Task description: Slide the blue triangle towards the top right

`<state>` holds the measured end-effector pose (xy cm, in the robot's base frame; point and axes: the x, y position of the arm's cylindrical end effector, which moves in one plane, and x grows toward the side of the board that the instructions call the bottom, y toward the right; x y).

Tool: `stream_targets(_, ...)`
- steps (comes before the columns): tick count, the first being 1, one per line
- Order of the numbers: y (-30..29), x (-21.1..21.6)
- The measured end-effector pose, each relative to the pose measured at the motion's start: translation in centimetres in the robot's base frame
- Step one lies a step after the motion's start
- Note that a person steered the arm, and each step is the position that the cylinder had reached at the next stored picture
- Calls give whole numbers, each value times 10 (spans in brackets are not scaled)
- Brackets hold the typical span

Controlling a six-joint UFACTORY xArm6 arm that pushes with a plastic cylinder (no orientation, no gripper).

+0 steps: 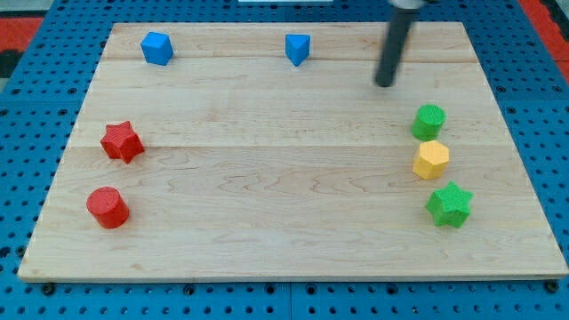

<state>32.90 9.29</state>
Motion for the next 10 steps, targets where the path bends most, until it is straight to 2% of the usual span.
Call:
stream_targets(1, -122, 16)
stream_targets(2, -145, -45)
stream_targets(3, -130, -82)
stream_targets(5, -130, -79)
stream_targets(6, -99, -94)
stream_targets(7, -58, -78)
stream_targets(8, -44, -36)
stream_targets(9, 11, -31)
stream_targets(10, 23, -43)
